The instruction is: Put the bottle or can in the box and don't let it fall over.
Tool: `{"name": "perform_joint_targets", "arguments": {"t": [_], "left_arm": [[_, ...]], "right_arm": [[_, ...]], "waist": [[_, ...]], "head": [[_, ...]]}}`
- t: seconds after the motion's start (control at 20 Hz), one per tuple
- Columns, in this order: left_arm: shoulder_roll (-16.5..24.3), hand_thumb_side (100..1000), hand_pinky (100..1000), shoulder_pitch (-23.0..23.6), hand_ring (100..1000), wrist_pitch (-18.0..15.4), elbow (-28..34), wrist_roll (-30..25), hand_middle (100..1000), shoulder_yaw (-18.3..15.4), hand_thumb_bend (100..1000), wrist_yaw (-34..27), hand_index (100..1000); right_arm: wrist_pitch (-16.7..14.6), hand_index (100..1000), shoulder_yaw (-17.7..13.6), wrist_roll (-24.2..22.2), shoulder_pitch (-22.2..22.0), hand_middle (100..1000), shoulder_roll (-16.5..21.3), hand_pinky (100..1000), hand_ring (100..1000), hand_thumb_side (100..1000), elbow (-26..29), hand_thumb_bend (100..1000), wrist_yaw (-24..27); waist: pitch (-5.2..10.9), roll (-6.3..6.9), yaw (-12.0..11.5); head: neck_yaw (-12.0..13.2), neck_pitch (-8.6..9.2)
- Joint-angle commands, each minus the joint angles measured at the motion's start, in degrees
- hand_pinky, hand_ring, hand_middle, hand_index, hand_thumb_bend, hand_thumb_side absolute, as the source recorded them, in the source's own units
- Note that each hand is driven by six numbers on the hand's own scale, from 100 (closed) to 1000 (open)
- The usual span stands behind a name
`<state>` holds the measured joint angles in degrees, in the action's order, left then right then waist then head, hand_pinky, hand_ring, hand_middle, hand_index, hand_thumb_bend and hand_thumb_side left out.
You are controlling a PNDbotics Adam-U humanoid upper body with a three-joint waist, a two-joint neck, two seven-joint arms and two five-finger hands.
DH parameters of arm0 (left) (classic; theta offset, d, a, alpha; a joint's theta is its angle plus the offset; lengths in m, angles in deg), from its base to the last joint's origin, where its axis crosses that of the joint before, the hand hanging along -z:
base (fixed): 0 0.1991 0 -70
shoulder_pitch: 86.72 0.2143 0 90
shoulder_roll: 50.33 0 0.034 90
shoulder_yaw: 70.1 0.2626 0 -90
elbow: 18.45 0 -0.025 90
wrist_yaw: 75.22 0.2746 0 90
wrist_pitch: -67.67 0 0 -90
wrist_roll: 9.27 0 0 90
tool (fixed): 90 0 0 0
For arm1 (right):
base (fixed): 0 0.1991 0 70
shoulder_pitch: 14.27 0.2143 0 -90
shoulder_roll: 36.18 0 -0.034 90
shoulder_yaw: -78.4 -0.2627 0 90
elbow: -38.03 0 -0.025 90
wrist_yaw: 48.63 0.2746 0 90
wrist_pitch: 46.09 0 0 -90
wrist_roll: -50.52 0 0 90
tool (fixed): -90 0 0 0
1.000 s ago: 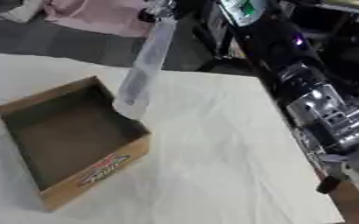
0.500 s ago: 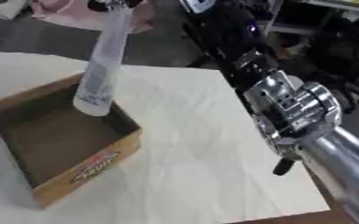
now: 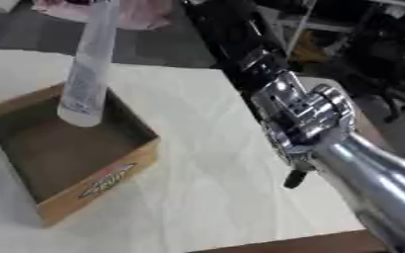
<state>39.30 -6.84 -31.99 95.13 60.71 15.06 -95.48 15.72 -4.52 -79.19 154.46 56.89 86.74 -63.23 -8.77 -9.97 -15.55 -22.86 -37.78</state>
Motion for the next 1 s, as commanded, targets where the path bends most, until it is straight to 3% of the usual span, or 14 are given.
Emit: {"name": "perform_joint_targets", "arguments": {"t": [0.05, 0.35, 0.45, 0.5, 0.55, 0.65, 0.7, 0.85, 1.0], "left_arm": [[0.7, 717, 531, -0.8, 521, 0.2, 1.0, -0.2, 619, -0.3, 134, 0.3, 884], [0.4, 720, 529, -0.9, 519, 0.2, 1.0, -0.3, 618, -0.3, 134, 0.7, 884], [0.3, 720, 529, -0.9, 519, 0.2, 1.0, -0.3, 618, -0.3, 133, 0.8, 884], [0.3, 720, 529, -0.9, 519, 0.2, 1.0, -0.3, 618, -0.3, 132, 0.9, 884], [0.3, 720, 529, -1.0, 519, 0.2, 1.0, -0.4, 618, -0.3, 132, 0.9, 883], [0.2, 720, 528, -1.1, 518, 0.2, 1.0, -0.4, 618, -0.2, 130, 1.0, 883], [0.2, 721, 528, -1.2, 517, 0.2, 1.0, -0.5, 618, -0.2, 129, 1.0, 883], [0.1, 722, 527, -1.2, 517, 0.4, 1.0, -0.6, 617, -0.2, 129, 1.3, 883], [-0.1, 722, 527, -1.2, 516, 0.4, 1.0, -0.7, 617, -0.2, 128, 1.5, 882]], "right_arm": [[-8.8, 239, -0.7, -7.5, 1.5, 507, 0.0, 100, 453, 324, 0.9, 432, -1.6], [-8.7, 346, -0.1, -4.1, 0.4, 570, -1.3, 107, 525, 177, 0.9, 412, -3.7], [-9.3, 420, 0.4, -2.6, -0.1, 634, -1.6, 168, 590, 160, 0.8, 409, -4.8], [-9.7, 480, 0.6, -1.9, -0.3, 700, -1.7, 235, 656, 145, 0.7, 406, -5.5], [-10.2, 549, 1.1, -1.4, -0.6, 768, -1.8, 344, 740, 100, 0.5, 396, -6.2], [-11.6, 701, 2.4, -1.7, -1.1, 921, -2.3, 585, 927, 100, 0.4, 366, -7.8], [-12.5, 772, 3.1, -2.4, -1.2, 1000, -2.5, 700, 1000, 100, 0.4, 504, -8.5], [-15.1, 876, 4.4, -4.9, -1.7, 1000, -2.7, 820, 1000, 133, 0.1, 587, -10.4], [-17.9, 894, 3.4, -7.6, -2.0, 1000, -2.6, 836, 1000, 150, -0.7, 582, -10.7]], "waist": [[0.51, 0.53, -0.2], [-0.06, 0.39, -0.4], [-0.24, 0.40, -0.4], [-0.31, 0.40, -0.4], [-0.41, 0.41, -0.4], [-0.64, 0.39, -0.4], [-0.71, 0.39, -0.4], [-0.99, 0.35, -0.4], [-1.18, 0.31, -0.3]], "head": [[-0.6, -0.55], [-1.2, -0.39], [-1.2, -0.29], [-1.1, -0.28], [-1.1, -0.22], [-0.9, -0.02], [-0.9, 0.00], [-0.8, 0.03], [-0.7, 0.04]]}}
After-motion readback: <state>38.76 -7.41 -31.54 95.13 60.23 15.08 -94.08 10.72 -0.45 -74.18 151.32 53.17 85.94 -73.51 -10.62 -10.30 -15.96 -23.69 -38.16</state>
